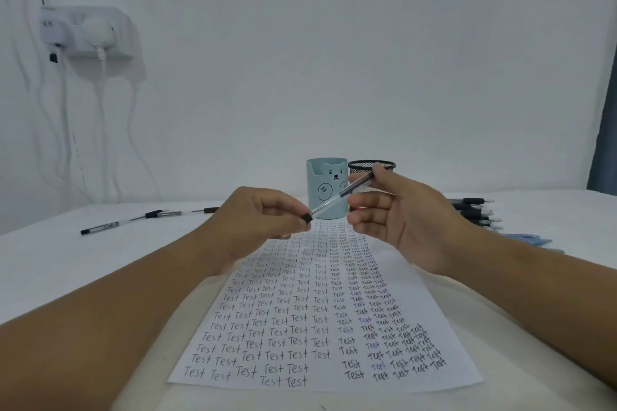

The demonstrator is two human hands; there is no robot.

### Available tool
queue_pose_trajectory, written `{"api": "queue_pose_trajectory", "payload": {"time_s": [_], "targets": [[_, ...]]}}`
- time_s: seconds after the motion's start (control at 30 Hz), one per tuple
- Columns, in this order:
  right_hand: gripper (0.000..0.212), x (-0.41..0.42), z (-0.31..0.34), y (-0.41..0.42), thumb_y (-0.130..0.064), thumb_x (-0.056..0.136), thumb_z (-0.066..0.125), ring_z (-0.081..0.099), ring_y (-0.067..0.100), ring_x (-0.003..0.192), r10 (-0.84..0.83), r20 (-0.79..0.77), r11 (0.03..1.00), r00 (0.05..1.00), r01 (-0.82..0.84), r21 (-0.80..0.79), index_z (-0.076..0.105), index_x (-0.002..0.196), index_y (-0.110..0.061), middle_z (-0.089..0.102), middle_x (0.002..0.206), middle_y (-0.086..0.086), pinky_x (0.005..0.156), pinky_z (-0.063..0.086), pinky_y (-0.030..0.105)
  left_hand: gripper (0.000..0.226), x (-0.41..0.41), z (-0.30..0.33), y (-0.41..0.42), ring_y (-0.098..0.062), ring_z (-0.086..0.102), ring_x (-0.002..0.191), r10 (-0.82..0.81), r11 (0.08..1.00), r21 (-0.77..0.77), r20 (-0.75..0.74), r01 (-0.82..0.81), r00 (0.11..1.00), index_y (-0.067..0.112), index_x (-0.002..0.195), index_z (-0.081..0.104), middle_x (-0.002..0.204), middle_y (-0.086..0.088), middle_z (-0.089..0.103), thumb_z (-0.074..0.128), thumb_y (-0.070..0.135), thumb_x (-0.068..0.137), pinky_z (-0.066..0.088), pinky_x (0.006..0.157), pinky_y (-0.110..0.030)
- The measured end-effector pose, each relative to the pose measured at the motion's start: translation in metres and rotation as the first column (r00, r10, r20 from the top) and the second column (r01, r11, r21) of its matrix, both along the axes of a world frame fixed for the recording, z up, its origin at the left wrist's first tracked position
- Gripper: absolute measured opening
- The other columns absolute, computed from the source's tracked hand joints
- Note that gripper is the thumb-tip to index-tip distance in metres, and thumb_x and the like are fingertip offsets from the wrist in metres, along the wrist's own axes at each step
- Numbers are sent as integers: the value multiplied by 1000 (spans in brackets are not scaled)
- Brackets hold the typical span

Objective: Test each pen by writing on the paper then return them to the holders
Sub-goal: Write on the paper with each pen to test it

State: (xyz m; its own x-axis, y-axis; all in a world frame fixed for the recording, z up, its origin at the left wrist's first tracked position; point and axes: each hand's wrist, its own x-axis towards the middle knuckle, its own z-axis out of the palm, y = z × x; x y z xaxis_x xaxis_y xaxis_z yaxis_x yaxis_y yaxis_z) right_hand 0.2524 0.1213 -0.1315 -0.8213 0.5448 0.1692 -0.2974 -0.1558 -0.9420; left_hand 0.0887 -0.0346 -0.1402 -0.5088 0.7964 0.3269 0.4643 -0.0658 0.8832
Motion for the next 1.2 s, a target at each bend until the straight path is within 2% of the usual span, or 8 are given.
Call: {"api": "queue_pose_trajectory", "payload": {"time_s": [0.33,0.5,0.57,0.63,0.73,0.8,0.9,1.2], "targets": [[22,8,2,9,-29,83,64,60,21,61,133,-77,988,988,-138,-69,73,97,-14,58,71,8,60,56,30,17,13,-7,4,-23,73,100,20,997,66,95,-26,995,10,94,80,94,-7,79,79,0,80,55,100,-42],[65,3,-2,-3,-65,77,58,58,23,59,108,-6,979,994,-105,177,67,111,-10,63,74,6,61,52,33,19,22,-3,9,-16,73,94,-42,992,120,116,28,992,10,97,78,96,-7,79,79,3,79,56,94,-36],[58,2,-6,-8,-53,70,72,55,19,57,42,20,949,999,-46,313,68,104,-6,59,69,4,58,51,29,26,28,-3,10,-13,74,92,-90,990,112,75,82,993,10,102,76,96,-8,79,80,9,77,53,87,-30],[26,5,-6,-8,-22,74,83,49,15,52,-38,5,928,999,34,370,64,84,-7,53,62,3,52,46,26,40,30,-3,9,-11,73,98,-142,989,26,-3,142,990,18,113,72,101,-2,79,82,21,75,50,93,-32],[35,15,2,3,9,81,68,35,14,43,-151,17,952,988,141,270,46,66,-14,42,59,7,42,35,22,55,29,-7,5,8,62,111,-200,961,-240,-261,137,945,41,124,63,115,22,71,85,43,73,45,103,-29],[25,25,8,6,5,85,62,35,17,39,-138,53,959,989,120,258,48,71,-11,41,62,11,41,32,21,52,32,-8,2,14,53,114,-223,928,-362,-347,90,911,50,122,62,119,34,61,84,50,74,43,93,-17],[20,47,3,0,-22,83,66,52,24,40,11,195,947,981,-73,312,70,92,-5,51,55,13,38,36,22,52,34,-8,3,2,44,127,-259,903,-420,-369,89,893,61,118,60,131,38,48,79,65,70,39,103,-31],[32,70,-22,-12,-24,79,82,37,18,42,86,268,800,960,-227,556,56,63,-12,44,49,9,41,28,23,63,35,-12,13,4,36,139,-429,820,-555,-437,138,790,67,120,53,137,42,42,71,82,62,29,120,-45]]}}
